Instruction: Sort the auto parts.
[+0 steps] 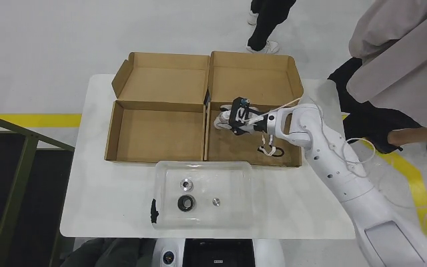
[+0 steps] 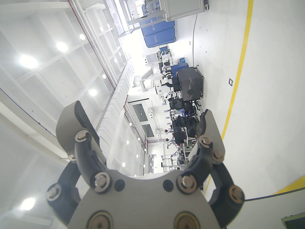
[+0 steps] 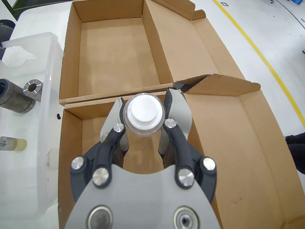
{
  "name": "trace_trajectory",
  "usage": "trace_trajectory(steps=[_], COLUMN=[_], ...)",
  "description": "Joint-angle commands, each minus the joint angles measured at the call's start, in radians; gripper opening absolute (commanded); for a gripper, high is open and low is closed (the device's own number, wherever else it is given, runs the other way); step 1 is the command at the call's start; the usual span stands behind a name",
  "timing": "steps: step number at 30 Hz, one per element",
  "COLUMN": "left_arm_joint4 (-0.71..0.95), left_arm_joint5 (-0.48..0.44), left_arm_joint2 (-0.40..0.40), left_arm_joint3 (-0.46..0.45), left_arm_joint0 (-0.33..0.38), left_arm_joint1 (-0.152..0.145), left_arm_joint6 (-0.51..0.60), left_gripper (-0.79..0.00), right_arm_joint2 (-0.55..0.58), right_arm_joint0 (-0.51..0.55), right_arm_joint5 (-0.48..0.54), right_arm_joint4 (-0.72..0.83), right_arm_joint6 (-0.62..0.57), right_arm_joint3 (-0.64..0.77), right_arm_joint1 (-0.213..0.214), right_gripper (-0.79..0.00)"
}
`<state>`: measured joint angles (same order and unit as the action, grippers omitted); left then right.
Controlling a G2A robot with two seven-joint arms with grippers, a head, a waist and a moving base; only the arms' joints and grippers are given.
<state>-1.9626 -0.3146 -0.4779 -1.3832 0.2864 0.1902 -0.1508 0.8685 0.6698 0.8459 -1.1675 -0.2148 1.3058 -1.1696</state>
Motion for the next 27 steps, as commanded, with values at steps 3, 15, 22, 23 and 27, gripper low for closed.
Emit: trace_trajectory(steps=[3,15,22,23,27], left_arm_joint4=[0.0,0.0,0.0,0.0,0.0], left_arm_joint5=[0.0,0.0,0.0,0.0,0.0], left_arm_joint2=[0.0,0.0,0.0,0.0,0.0], left_arm_joint3=[0.0,0.0,0.0,0.0,0.0], left_arm_joint0=[0.0,0.0,0.0,0.0,0.0], left_arm_joint1=[0.0,0.0,0.0,0.0,0.0], left_arm_joint6=[0.0,0.0,0.0,0.0,0.0], left_gripper=[0.0,0.0,0.0,0.0,0.0], right_arm_joint2=[-0.021,-0.084,-0.089,-0.085,-0.058], right_arm_joint0=[-0.026,-0.06,-0.072,-0.073,-0.061], right_arm_joint5=[0.0,0.014,0.022,0.024,0.037], right_arm_joint4=[0.008,0.005,0.022,0.023,0.027], right_arm_joint6=[0.002,0.006,-0.004,-0.005,-0.003], right_arm_joint3=[-0.058,-0.148,-0.159,-0.152,-0.094], right_arm_joint1=[-0.012,-0.043,-0.052,-0.052,-0.043], right_gripper=[-0.785,-0.462,0.0,0.0,0.0])
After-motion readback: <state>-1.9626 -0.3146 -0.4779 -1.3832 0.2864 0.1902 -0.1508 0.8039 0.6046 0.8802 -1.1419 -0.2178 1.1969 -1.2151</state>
